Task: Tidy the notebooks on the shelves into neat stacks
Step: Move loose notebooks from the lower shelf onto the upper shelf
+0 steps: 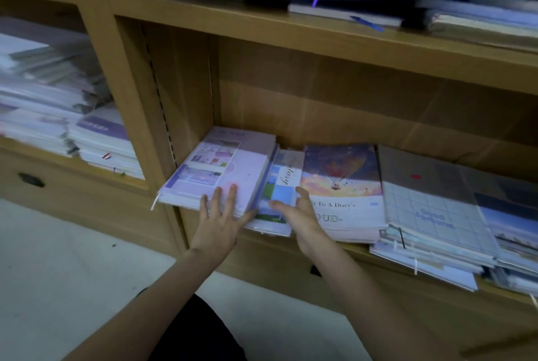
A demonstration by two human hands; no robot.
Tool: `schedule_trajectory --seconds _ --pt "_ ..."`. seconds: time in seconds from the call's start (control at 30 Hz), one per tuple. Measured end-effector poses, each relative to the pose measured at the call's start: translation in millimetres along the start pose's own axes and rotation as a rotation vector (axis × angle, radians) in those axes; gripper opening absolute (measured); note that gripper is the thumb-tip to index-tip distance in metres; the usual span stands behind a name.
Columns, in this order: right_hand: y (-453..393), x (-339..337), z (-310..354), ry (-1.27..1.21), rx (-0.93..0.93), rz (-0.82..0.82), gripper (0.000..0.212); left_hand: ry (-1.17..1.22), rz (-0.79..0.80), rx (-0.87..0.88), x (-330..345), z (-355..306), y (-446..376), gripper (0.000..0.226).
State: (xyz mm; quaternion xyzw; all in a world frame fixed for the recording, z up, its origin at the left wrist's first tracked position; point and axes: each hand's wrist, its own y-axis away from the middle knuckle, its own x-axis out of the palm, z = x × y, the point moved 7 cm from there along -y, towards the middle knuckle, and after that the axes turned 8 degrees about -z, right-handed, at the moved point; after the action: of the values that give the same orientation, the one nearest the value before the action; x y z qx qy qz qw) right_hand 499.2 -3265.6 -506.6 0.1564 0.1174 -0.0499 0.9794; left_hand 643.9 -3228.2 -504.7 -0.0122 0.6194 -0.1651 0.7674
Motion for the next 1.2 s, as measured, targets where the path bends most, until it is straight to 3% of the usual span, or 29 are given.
schedule_trajectory --seconds 0.1,0.17,0.27,0.33,0.43,0.5,0.67,0.7,0.8,0.9,1.0,1.1,1.2 --pt "-9 -16 2 -0.372 0.154 -0.082 0.065 -0.064 0.095 -0.008 1 -4 -6 0.07" --pt "-14 -21 -3 -0.467 0.209 -0.089 0.063 -0.084 0.189 0.007 2 -5 -5 0.071" --pt "-11 -13 -9 -0.218 0.202 -0.046 0.035 -0.089 0.223 0.02 0 -5 -6 0.073" --pt "-5 -6 -12 -0.004 0.152 -0.041 0.027 -0.097 0.238 0.005 -1 -3 -6 0.07" --pt "1 -4 9 0.024 0.046 -0.06 0.012 0.002 0.218 -0.058 -8 4 -9 0.059" --pt "-4 -15 38 -0.014 -0.036 -0.102 0.018 0.035 0.185 -0.076 -16 13 -13 0.059" --pt "0 -80 98 -0.023 -0.206 -0.172 0.005 0.141 0.171 -0.135 -27 15 -21 0.048" --pt "5 -97 102 -0.023 -0.223 -0.194 0.001 0.139 0.23 -0.134 -22 10 -21 0.051" --pt "12 -156 97 -0.152 -0.226 -0.325 0.016 0.056 0.382 -0.123 -10 -9 -15 0.058" --pt "20 -214 83 -0.353 -0.18 -0.399 0.001 0.061 0.285 -0.068 -19 -36 -21 0.053" --pt "25 -267 65 -0.385 -0.151 -0.475 0.032 0.119 0.18 0.005 -37 -68 -34 0.054" --pt "27 -310 42 -0.255 -0.079 -0.563 0.041 0.149 0.135 0.069 -48 -98 -44 0.057" --pt "32 -326 8 0.153 0.104 -0.544 0.024 0.173 0.134 0.127 -51 -121 -45 0.057"
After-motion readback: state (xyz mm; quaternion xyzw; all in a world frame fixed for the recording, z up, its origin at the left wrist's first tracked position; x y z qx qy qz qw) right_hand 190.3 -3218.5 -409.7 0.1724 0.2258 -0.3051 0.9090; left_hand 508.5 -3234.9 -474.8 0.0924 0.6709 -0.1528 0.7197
